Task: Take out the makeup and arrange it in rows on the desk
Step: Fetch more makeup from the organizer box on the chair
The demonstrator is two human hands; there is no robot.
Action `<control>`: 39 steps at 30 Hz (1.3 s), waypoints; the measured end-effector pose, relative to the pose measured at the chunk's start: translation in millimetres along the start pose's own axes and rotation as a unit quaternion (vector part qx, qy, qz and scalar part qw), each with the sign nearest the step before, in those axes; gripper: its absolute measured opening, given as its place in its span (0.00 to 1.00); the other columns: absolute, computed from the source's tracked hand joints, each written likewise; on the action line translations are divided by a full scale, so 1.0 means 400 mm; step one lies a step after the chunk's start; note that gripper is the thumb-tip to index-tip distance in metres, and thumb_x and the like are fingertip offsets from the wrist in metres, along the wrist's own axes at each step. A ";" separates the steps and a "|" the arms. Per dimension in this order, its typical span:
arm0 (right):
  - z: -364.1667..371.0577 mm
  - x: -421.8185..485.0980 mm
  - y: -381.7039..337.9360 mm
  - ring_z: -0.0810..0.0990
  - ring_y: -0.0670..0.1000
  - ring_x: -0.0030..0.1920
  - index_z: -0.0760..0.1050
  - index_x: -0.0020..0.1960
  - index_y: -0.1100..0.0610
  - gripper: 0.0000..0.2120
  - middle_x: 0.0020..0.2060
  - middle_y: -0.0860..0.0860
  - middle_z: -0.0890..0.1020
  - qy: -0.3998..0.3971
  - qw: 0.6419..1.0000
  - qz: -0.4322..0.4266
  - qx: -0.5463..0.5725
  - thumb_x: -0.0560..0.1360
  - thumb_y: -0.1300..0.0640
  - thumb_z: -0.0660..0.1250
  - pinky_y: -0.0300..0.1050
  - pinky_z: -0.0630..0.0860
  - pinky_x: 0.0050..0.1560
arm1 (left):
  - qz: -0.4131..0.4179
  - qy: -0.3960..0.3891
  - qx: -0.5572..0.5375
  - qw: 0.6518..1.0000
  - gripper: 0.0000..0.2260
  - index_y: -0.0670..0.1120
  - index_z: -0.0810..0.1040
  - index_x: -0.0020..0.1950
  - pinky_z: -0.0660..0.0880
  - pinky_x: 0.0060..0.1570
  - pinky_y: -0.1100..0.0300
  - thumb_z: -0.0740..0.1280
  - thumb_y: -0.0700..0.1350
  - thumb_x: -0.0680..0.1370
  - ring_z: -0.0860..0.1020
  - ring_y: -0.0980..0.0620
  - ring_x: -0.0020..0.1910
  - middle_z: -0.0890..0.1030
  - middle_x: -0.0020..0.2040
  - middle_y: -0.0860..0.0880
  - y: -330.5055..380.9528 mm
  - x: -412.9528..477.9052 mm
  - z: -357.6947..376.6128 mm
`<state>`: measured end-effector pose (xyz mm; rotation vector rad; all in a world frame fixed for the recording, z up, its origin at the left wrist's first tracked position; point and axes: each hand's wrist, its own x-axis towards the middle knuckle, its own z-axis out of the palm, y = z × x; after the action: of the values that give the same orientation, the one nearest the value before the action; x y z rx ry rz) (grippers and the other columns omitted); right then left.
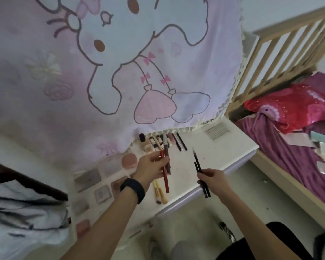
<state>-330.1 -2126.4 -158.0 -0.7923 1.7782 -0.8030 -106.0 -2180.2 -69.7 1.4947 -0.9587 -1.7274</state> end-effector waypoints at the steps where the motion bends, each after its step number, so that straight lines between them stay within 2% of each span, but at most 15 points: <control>1: 0.007 0.030 -0.003 0.83 0.52 0.35 0.83 0.46 0.57 0.03 0.35 0.57 0.86 0.004 1.000 0.008 -0.004 0.76 0.60 0.71 0.56 0.81 0.51 | -0.008 -0.005 0.002 1.000 0.05 0.44 0.82 0.53 0.83 0.43 0.54 0.70 0.37 0.78 0.82 0.43 0.44 0.83 0.46 0.40 0.006 0.028 0.000; 5: 0.023 0.146 -0.010 0.85 0.52 0.36 0.84 0.46 0.55 0.03 0.34 0.54 0.86 0.015 0.998 0.046 -0.042 0.74 0.56 0.72 0.54 0.82 0.53 | -0.039 -0.031 0.016 0.999 0.09 0.40 0.81 0.58 0.83 0.44 0.53 0.69 0.37 0.79 0.81 0.45 0.41 0.81 0.44 0.41 0.010 0.120 0.012; 9: 0.031 0.286 -0.029 0.82 0.49 0.30 0.84 0.46 0.56 0.04 0.30 0.51 0.85 0.042 0.992 0.071 -0.093 0.74 0.57 0.71 0.48 0.84 0.46 | -0.056 -0.021 0.025 0.998 0.08 0.42 0.82 0.58 0.83 0.48 0.50 0.70 0.38 0.79 0.83 0.44 0.45 0.83 0.47 0.41 0.011 0.220 0.037; 11: 0.035 0.356 -0.042 0.83 0.50 0.32 0.84 0.46 0.56 0.05 0.30 0.50 0.85 0.051 0.989 0.078 -0.116 0.74 0.56 0.71 0.49 0.84 0.46 | -0.064 -0.021 0.028 0.997 0.07 0.43 0.82 0.57 0.83 0.47 0.51 0.70 0.38 0.79 0.83 0.44 0.45 0.83 0.46 0.42 0.010 0.258 0.049; 14: 0.046 0.470 -0.066 0.85 0.54 0.41 0.84 0.48 0.55 0.06 0.37 0.53 0.86 0.043 0.982 0.075 -0.169 0.75 0.55 0.70 0.49 0.82 0.47 | -0.075 -0.008 0.031 0.997 0.07 0.42 0.82 0.56 0.83 0.44 0.54 0.70 0.39 0.79 0.82 0.45 0.44 0.83 0.45 0.42 0.016 0.317 0.071; 18: 0.072 0.572 -0.092 0.83 0.57 0.47 0.84 0.54 0.55 0.09 0.46 0.56 0.86 0.026 0.973 0.063 -0.219 0.77 0.55 0.67 0.40 0.75 0.40 | -0.095 0.020 0.016 0.995 0.07 0.42 0.82 0.56 0.83 0.49 0.47 0.70 0.38 0.78 0.83 0.44 0.46 0.83 0.46 0.42 0.025 0.375 0.095; 21: 0.080 0.617 -0.101 0.80 0.60 0.57 0.83 0.59 0.55 0.12 0.52 0.56 0.85 0.021 0.971 0.042 -0.235 0.79 0.55 0.65 0.40 0.71 0.49 | -0.094 0.022 0.019 0.995 0.08 0.41 0.82 0.57 0.82 0.52 0.45 0.70 0.39 0.78 0.83 0.45 0.46 0.83 0.46 0.43 0.032 0.408 0.112; 25: 0.073 0.628 -0.072 0.81 0.60 0.57 0.81 0.62 0.55 0.14 0.54 0.55 0.85 0.021 0.961 0.012 -0.275 0.80 0.55 0.63 0.44 0.73 0.54 | -0.095 0.022 0.024 0.995 0.07 0.41 0.82 0.56 0.83 0.49 0.48 0.70 0.39 0.79 0.82 0.46 0.44 0.83 0.45 0.43 0.046 0.444 0.134; 28: 0.068 0.607 -0.033 0.80 0.59 0.59 0.77 0.67 0.54 0.18 0.57 0.56 0.83 0.020 0.955 -0.003 -0.296 0.79 0.52 0.65 0.49 0.75 0.60 | -0.107 0.029 0.012 0.994 0.07 0.42 0.83 0.56 0.83 0.50 0.48 0.70 0.38 0.79 0.82 0.45 0.45 0.83 0.45 0.43 0.052 0.459 0.151; 31: 0.075 0.580 0.006 0.77 0.56 0.61 0.72 0.72 0.53 0.25 0.63 0.54 0.78 0.006 0.940 -0.034 -0.340 0.77 0.46 0.68 0.51 0.75 0.62 | -0.111 0.025 0.009 0.993 0.06 0.43 0.83 0.55 0.82 0.52 0.45 0.70 0.38 0.79 0.82 0.45 0.45 0.83 0.44 0.44 0.053 0.474 0.164; 33: 0.083 0.566 0.026 0.75 0.56 0.64 0.70 0.74 0.53 0.27 0.66 0.53 0.74 0.004 0.933 -0.046 -0.356 0.77 0.46 0.69 0.53 0.77 0.61 | -0.107 0.021 0.014 0.994 0.06 0.43 0.83 0.55 0.82 0.52 0.46 0.70 0.38 0.79 0.82 0.45 0.45 0.83 0.43 0.45 0.056 0.481 0.170; 34: 0.085 0.562 0.034 0.75 0.56 0.63 0.71 0.73 0.52 0.25 0.65 0.53 0.74 0.005 0.929 -0.053 -0.365 0.78 0.47 0.69 0.53 0.78 0.59 | -0.105 0.019 0.017 0.994 0.07 0.43 0.83 0.56 0.82 0.51 0.46 0.70 0.39 0.79 0.82 0.46 0.44 0.83 0.43 0.45 0.058 0.484 0.173; 37: 0.085 0.570 0.042 0.80 0.56 0.51 0.76 0.66 0.50 0.16 0.58 0.52 0.78 0.007 0.922 -0.074 -0.379 0.80 0.51 0.64 0.53 0.81 0.49 | -0.099 0.016 0.021 0.995 0.07 0.43 0.83 0.56 0.82 0.51 0.47 0.69 0.39 0.79 0.83 0.47 0.44 0.83 0.43 0.45 0.060 0.491 0.175; 39: 0.081 0.589 0.031 0.81 0.56 0.47 0.78 0.64 0.49 0.14 0.54 0.51 0.80 0.013 0.927 -0.076 -0.368 0.80 0.52 0.63 0.52 0.81 0.47 | -0.096 0.017 0.017 0.995 0.07 0.43 0.83 0.56 0.83 0.50 0.48 0.69 0.39 0.79 0.83 0.46 0.44 0.83 0.44 0.45 0.061 0.495 0.174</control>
<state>-371.3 -2314.9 -297.4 -1.4205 2.0754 -0.2090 -201.6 -2353.1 -144.9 1.6807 -0.8549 -1.8217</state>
